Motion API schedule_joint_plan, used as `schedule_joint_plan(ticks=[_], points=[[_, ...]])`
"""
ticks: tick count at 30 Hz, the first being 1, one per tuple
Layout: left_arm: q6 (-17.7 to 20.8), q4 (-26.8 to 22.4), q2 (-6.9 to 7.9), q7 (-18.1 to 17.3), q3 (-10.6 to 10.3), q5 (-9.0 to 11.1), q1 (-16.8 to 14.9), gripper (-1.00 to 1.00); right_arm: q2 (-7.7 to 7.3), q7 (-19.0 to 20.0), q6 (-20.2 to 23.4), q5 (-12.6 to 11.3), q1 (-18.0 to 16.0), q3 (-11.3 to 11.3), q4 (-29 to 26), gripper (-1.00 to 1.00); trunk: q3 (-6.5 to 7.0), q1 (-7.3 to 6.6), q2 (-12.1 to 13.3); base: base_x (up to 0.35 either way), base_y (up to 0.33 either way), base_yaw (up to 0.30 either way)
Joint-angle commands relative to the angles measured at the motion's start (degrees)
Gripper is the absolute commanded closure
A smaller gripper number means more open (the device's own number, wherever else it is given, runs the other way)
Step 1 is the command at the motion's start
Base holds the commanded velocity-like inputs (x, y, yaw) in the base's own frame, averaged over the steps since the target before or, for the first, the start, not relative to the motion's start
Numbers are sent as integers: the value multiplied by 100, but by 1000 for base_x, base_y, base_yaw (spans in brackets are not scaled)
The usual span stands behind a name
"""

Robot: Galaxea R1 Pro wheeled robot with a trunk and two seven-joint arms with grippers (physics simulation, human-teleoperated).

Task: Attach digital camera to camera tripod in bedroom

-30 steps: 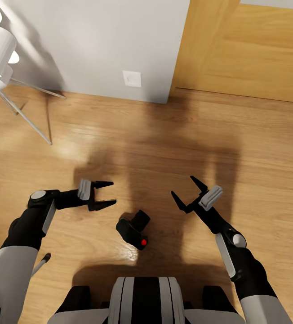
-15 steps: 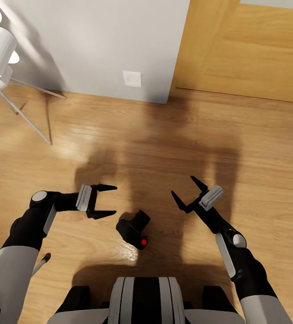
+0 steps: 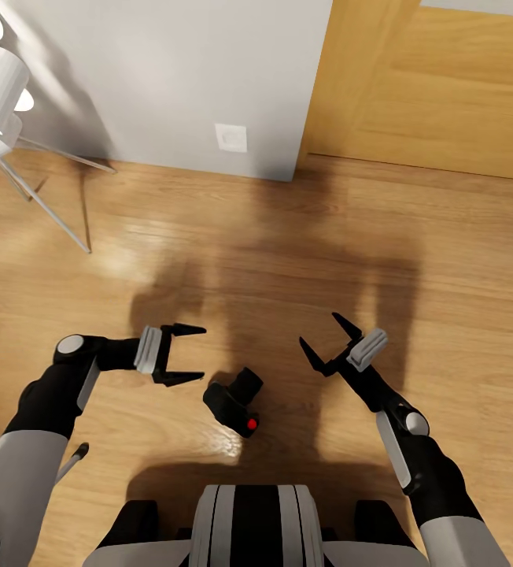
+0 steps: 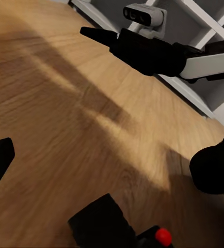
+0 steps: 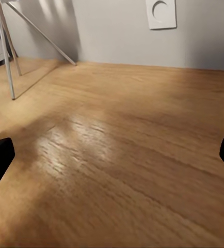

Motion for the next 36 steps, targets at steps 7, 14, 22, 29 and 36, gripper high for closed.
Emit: schedule_joint_plan(ticks=[7,14,22,29,36], points=[[-24,1,62,-12,-477,4,-1,-100,0,53,10,-53,-3,-5,42,-100,-2,-1,-1,0,0,0],[-20,6,156,-12,-953,-3,0,-100,0,53,10,-53,-3,-5,63,-100,-2,-1,-1,0,0,0],[-17,16,254,-12,-1415,-6,0,-100,0,53,6,-53,-3,-5,67,-100,-2,-1,-1,0,0,0],[-19,256,352,-12,-1530,-13,0,-100,0,53,2,-53,-3,-5,68,-100,-2,-1,-1,0,0,0],[-131,345,454,-12,-1541,-14,0,-100,0,53,1,-53,-3,-5,68,-100,-2,-1,-1,0,0,0]])
